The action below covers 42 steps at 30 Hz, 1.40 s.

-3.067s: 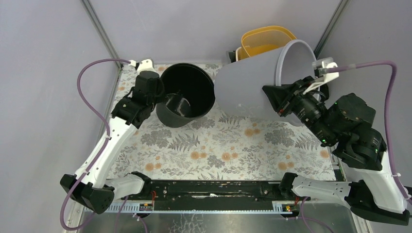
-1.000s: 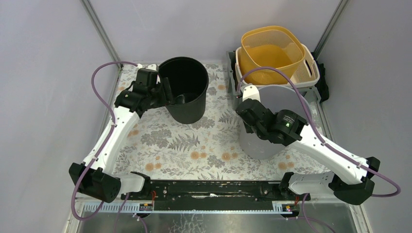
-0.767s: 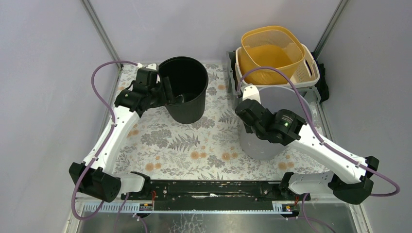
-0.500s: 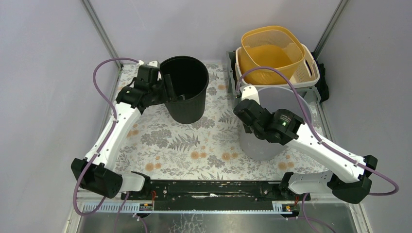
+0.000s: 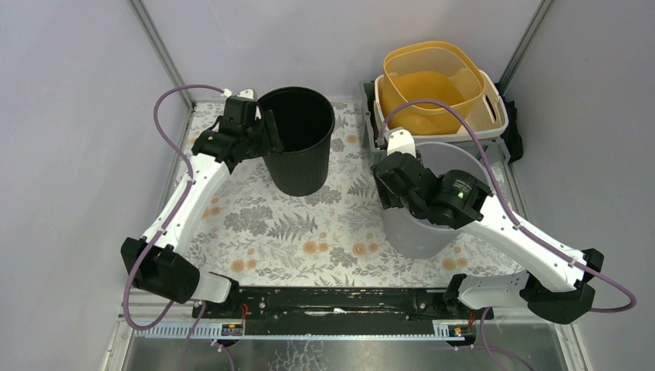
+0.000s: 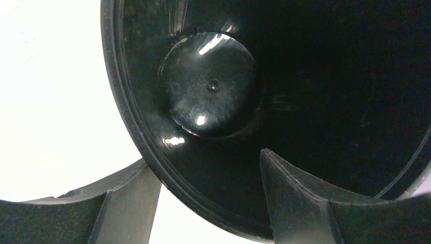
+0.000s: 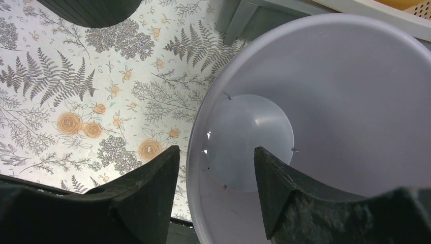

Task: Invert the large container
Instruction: Place the container at the center of the board, then move the container to the center of the board.

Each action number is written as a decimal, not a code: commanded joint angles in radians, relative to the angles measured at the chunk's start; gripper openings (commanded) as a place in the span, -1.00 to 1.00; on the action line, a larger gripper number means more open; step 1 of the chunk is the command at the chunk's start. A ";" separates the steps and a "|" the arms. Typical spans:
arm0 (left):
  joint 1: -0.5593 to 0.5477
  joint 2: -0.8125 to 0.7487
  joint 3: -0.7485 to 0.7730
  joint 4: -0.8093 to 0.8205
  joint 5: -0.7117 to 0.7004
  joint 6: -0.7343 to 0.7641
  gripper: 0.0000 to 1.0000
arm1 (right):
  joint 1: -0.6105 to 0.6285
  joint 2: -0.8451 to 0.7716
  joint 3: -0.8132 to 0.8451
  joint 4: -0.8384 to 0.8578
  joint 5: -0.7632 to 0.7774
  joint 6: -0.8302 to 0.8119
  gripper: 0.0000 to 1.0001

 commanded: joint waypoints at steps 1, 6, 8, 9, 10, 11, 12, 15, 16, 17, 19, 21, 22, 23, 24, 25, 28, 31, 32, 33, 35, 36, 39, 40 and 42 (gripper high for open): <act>0.004 0.039 0.017 0.085 -0.015 -0.004 0.48 | 0.005 0.017 0.062 -0.040 -0.009 0.007 0.27; 0.004 0.069 0.018 0.144 -0.040 -0.022 0.46 | 0.005 0.031 0.070 -0.052 -0.045 0.007 0.28; 0.004 0.078 0.021 0.172 -0.064 -0.029 0.46 | 0.004 0.037 0.072 -0.057 -0.050 0.005 0.28; 0.004 0.082 0.022 0.185 -0.074 -0.034 0.46 | 0.005 0.039 0.073 -0.059 -0.052 0.004 0.28; 0.004 0.087 0.024 0.203 -0.081 -0.040 0.46 | 0.005 0.042 0.074 -0.060 -0.053 0.003 0.28; 0.004 0.094 0.029 0.214 -0.093 -0.045 0.46 | 0.005 0.045 0.073 -0.059 -0.054 0.003 0.28; 0.004 0.101 0.034 0.225 -0.106 -0.050 0.46 | 0.004 0.047 0.073 -0.060 -0.055 0.002 0.28; 0.004 0.135 0.060 0.254 -0.128 -0.055 0.47 | 0.004 0.055 0.075 -0.059 -0.055 0.001 0.27; 0.004 0.150 0.073 0.260 -0.132 -0.057 0.47 | 0.005 0.057 0.077 -0.061 -0.053 0.001 0.27; 0.004 0.168 0.085 0.264 -0.136 -0.057 0.47 | 0.005 0.057 0.079 -0.062 -0.052 0.000 0.27; 0.005 0.201 0.112 0.274 -0.145 -0.058 0.47 | 0.005 0.058 0.084 -0.066 -0.050 0.002 0.28; 0.005 0.230 0.135 0.287 -0.153 -0.062 0.47 | 0.005 0.056 0.090 -0.071 -0.048 0.004 0.28; 0.005 0.243 0.142 0.299 -0.153 -0.065 0.47 | 0.005 0.055 0.091 -0.071 -0.046 0.006 0.28; 0.005 0.256 0.151 0.308 -0.154 -0.069 0.47 | 0.004 0.052 0.091 -0.073 -0.047 0.008 0.28; 0.004 0.269 0.160 0.315 -0.158 -0.071 0.47 | 0.005 0.050 0.092 -0.075 -0.048 0.010 0.28; 0.005 0.283 0.168 0.326 -0.163 -0.074 0.47 | 0.005 0.048 0.093 -0.080 -0.051 0.013 0.28; 0.004 0.320 0.200 0.349 -0.187 -0.074 0.47 | 0.004 0.042 0.090 -0.088 -0.064 0.024 0.28; 0.005 0.357 0.233 0.384 -0.208 -0.066 0.47 | 0.004 0.040 0.088 -0.095 -0.095 0.040 0.25; 0.005 0.368 0.242 0.393 -0.209 -0.063 0.47 | 0.004 0.042 0.090 -0.100 -0.110 0.046 0.25; 0.005 0.380 0.250 0.411 -0.211 -0.058 0.47 | 0.004 0.047 0.093 -0.105 -0.122 0.054 0.24; 0.004 0.398 0.268 0.438 -0.206 -0.047 0.48 | 0.003 0.066 0.100 -0.119 -0.154 0.066 0.23; 0.005 0.408 0.278 0.443 -0.202 -0.042 0.49 | 0.003 0.074 0.104 -0.125 -0.172 0.070 0.23; 0.005 0.428 0.305 0.434 -0.195 -0.030 0.54 | -0.001 0.104 0.121 -0.152 -0.185 0.083 0.21; 0.005 0.426 0.297 0.445 -0.196 -0.028 0.57 | -0.006 0.112 0.123 -0.157 -0.187 0.086 0.21; 0.005 0.416 0.273 0.482 -0.194 -0.018 0.60 | -0.021 0.132 0.133 -0.170 -0.201 0.083 0.21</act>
